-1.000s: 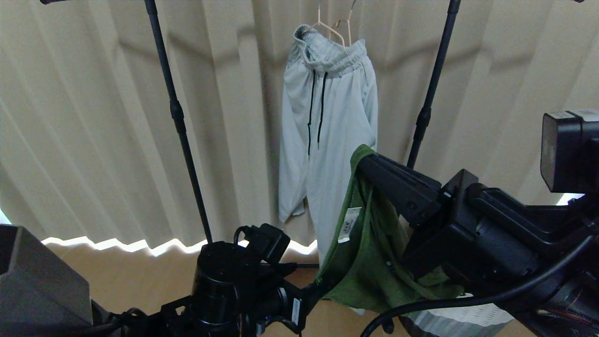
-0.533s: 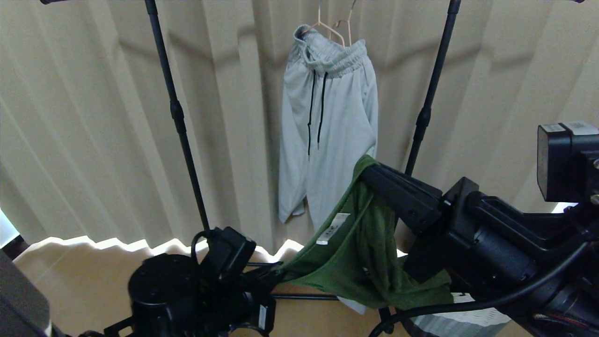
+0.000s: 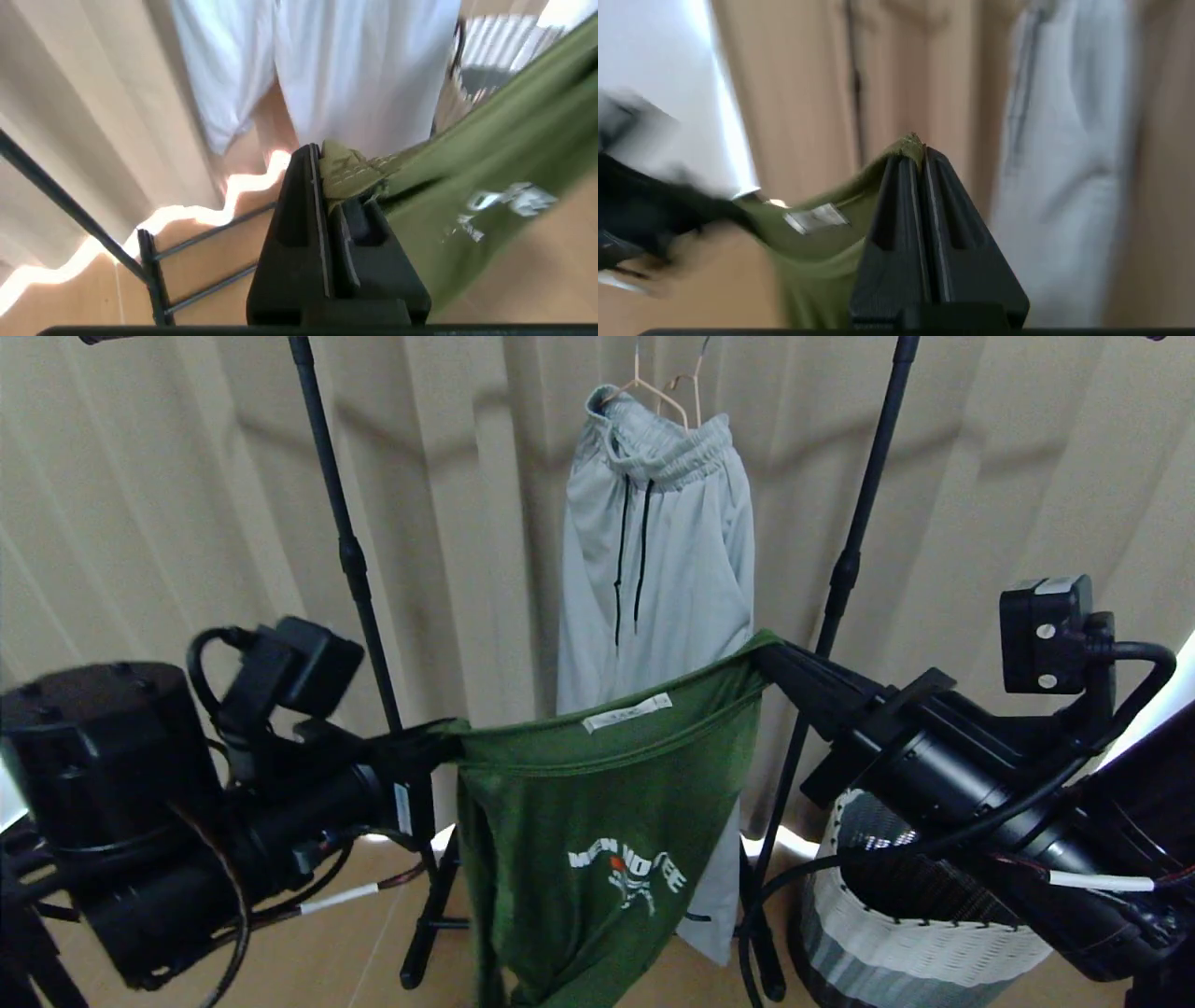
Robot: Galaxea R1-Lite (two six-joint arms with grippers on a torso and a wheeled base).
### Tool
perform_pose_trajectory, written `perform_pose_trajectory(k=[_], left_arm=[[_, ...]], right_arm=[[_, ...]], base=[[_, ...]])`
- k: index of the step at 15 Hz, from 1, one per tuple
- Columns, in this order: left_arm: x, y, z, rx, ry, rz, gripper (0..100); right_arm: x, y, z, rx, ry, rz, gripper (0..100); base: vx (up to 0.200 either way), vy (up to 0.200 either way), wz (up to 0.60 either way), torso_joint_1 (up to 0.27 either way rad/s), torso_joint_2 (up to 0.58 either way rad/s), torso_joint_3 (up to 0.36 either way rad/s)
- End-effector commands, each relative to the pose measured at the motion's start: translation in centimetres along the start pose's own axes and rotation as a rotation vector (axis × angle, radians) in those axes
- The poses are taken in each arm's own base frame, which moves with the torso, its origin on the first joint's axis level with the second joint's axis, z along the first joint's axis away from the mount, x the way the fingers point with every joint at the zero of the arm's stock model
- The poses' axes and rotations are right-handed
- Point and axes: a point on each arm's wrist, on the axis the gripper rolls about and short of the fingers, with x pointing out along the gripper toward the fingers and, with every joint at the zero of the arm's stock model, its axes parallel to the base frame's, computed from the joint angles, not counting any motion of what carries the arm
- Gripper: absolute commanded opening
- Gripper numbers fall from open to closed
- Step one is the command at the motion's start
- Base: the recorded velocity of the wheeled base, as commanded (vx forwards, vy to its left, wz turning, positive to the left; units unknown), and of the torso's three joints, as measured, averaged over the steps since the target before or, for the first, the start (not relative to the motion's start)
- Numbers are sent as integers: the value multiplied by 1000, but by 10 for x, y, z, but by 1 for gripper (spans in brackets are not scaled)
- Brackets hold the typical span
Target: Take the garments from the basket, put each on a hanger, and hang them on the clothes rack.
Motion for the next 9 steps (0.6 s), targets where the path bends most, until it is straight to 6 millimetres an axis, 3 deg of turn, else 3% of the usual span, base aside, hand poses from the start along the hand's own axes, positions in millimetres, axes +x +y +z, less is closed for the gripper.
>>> perform_pose_trajectory(k=[1,5,9], left_arm=[[-29,4,76,-15,-203,-48,0],[-2,2,76,-58,-221,-54,0],[-3,2,80,-139,-287,-70,0]], right_arm=[[6,-23,7,-45,-34,-85,0],[13,-37,8,-42,-52,-131,0],[14,-37,10,-43,-110,-127,0]], base=[[0,0,0,0,0,0],[0,0,0,0,0,0],[0,0,0,0,0,0]])
